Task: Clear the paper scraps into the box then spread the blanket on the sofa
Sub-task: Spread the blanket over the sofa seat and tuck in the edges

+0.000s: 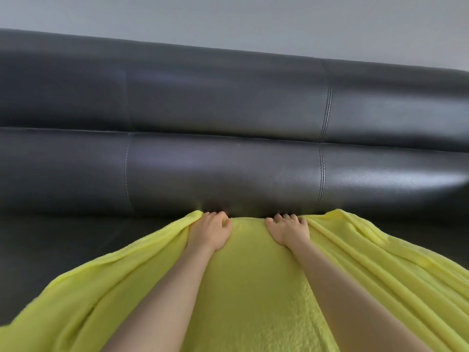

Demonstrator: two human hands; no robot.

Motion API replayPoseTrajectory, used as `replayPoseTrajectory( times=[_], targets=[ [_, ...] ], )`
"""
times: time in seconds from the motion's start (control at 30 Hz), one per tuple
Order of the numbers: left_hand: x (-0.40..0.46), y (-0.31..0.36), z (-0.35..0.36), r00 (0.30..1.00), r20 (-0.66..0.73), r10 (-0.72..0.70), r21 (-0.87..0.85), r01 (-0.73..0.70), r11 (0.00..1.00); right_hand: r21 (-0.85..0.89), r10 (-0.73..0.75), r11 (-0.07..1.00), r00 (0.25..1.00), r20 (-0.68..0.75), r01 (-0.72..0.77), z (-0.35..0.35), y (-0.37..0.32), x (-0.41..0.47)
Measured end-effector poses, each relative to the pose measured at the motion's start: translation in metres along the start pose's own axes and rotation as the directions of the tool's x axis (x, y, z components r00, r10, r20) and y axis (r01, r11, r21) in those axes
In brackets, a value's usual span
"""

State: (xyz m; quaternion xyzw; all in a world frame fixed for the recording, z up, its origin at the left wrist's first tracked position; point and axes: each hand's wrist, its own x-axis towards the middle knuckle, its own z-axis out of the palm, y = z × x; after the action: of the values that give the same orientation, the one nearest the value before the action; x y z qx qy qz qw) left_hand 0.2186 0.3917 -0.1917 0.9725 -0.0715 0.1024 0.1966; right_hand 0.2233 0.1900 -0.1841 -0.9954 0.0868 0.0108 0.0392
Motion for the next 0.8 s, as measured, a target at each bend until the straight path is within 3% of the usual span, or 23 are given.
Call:
replayPoseTrajectory(
  times=[0.13,0.2,0.43,0.7,0.8],
  targets=[
    [-0.009,0.011,-0.01,0.978,-0.203,0.04,0.15,-0.01,0.989,-0.006,0.011,1.0,1.0,-0.014,-0.011,0.001,0.0,-0.001],
    [-0.015,0.014,-0.016,0.97,-0.235,0.066,0.197,-0.019,0.98,0.0,0.013,1.0,1.0,-0.025,-0.013,0.001,-0.002,-0.002],
    [-0.033,0.014,-0.007,0.998,0.057,-0.031,0.029,0.03,0.999,0.006,0.015,1.0,0.999,-0.047,-0.015,0.001,-0.002,-0.004],
    [-0.036,0.014,-0.004,0.999,-0.025,-0.037,0.045,0.038,0.998,0.035,-0.001,0.999,0.998,-0.055,0.003,-0.001,-0.001,-0.01],
    [-0.037,0.015,-0.004,0.999,-0.034,-0.036,0.048,0.038,0.998,0.15,-0.009,0.989,0.996,0.094,-0.005,-0.015,0.001,-0.012]
  ],
)
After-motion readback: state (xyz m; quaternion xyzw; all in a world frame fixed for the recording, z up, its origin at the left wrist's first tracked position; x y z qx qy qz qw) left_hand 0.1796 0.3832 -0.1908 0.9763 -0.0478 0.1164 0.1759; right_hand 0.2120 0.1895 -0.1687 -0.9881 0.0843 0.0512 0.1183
